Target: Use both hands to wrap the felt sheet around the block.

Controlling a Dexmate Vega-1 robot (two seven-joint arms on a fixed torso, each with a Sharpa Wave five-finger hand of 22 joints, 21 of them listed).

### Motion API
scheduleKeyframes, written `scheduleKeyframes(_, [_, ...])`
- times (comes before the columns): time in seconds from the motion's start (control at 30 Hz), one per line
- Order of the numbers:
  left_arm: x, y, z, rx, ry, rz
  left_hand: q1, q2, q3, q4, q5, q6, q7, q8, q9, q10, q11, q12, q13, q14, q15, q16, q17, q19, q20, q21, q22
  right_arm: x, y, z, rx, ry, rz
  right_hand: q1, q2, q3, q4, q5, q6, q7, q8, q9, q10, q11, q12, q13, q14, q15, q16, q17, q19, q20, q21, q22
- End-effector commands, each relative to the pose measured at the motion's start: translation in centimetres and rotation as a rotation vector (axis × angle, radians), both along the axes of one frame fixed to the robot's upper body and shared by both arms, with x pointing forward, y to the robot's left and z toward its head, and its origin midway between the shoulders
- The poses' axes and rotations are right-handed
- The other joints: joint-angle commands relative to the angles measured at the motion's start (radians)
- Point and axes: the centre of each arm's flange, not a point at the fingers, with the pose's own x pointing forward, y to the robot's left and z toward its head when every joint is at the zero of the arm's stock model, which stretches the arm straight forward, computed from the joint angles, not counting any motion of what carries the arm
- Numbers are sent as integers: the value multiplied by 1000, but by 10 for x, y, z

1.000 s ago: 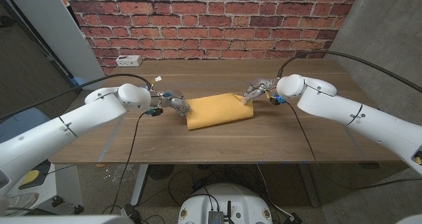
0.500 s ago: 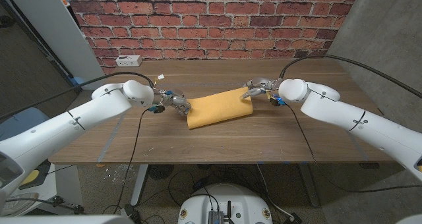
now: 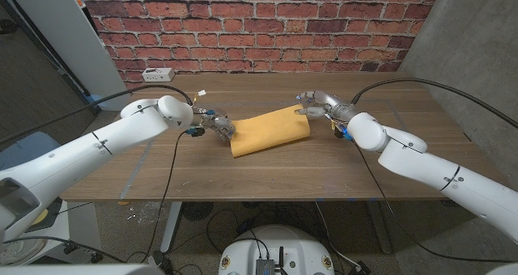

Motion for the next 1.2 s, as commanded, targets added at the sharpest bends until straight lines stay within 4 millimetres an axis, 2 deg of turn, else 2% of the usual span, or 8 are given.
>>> scheduleKeyframes(0.03, [1, -7, 3, 26, 2, 50, -1, 11, 6, 5, 11, -10, 2, 7, 6, 2, 6, -3, 2, 6, 7, -3, 3, 5, 5, 9, 3, -30, 10, -5, -29, -209, 46, 45, -2, 27, -14, 16, 141, -5, 57, 6, 97, -15, 43, 15, 73, -109, 18, 14, 43, -30, 18, 4])
scheduleKeyframes(0.17, [0, -8, 4, 27, 0, 61, -5, 11, 6, 7, 14, -15, 2, 9, 9, 5, 8, -3, 3, 8, 7, -3, 3, 7, 7, 16, 4, -34, 20, -2, -113, -165, 80, 64, -9, 42, -15, 16, 271, -7, 98, 0, 191, -25, 86, 25, 132, -135, 31, 24, 71, -63, 29, 5])
scheduleKeyframes(0.33, [0, -8, 4, 25, -2, 68, -8, 11, 6, 9, 17, -19, 2, 11, 12, 5, 9, -4, 4, 10, 8, -3, 3, 6, 9, 22, 5, -30, 32, -1, -192, -95, 84, 77, -18, 51, -18, 14, 307, -3, 98, -7, 245, -20, 110, 30, 163, -142, 35, 26, 97, -86, 40, 7])
scheduleKeyframes(0.47, [-1, -8, 4, 24, -2, 69, -10, 12, 7, 10, 20, -21, 2, 12, 15, 5, 10, -5, 5, 10, 10, -4, 4, 6, 9, 26, 5, -26, 40, -1, -239, -45, 73, 89, -34, 68, -15, 12, 239, -9, 47, -13, 172, -19, 68, 19, 115, -131, -7, 7, 92, -99, 40, 8])
scheduleKeyframes(0.7, [-2, -7, 4, 22, 1, 74, -14, 12, 7, 11, 24, -30, 2, 10, 14, 4, 11, -6, 6, 6, 9, -6, 4, 3, 9, 33, 6, -15, 49, -2, -288, 38, 58, 82, -45, 83, -4, 7, 137, -21, -25, -13, 74, -4, 2, 3, 26, -106, -62, -16, 56, -84, 29, 7])
scheduleKeyframes(0.9, [-2, -7, 4, 26, -2, 76, -16, 12, 8, 12, 27, -34, 2, 11, 15, 2, 12, -8, 7, 6, 9, -7, 4, 0, 9, 38, 6, -2, 54, -5, -330, 124, 37, 27, -45, 71, 25, -5, 78, -21, -64, -11, 49, 3, -25, -6, -28, -79, -84, -26, 17, -69, 12, 6])
scheduleKeyframes(1.0, [-2, -7, 5, 24, -2, 75, -18, 13, 8, 13, 28, -38, 2, 10, 14, 1, 11, -8, 7, 4, 9, -7, 4, -1, 10, 41, 7, 5, 57, -9, -360, 173, 15, 3, -44, 68, 31, -12, -9, -19, -103, -11, 40, 14, -40, -11, -60, -61, -95, -36, -13, -56, -3, 4])
scheduleKeyframes(1.2, [-2, -6, 6, 28, -6, 80, -21, 13, 9, 15, 30, -42, 2, 10, 15, 0, 10, -9, 8, 2, 10, -8, 4, -3, 10, 47, 7, 17, 60, -13, -410, 227, -27, -8, -52, 70, 20, -18, -111, -9, -116, -10, -32, 20, -81, -18, -164, -48, -118, -63, -62, -53, -32, -1])
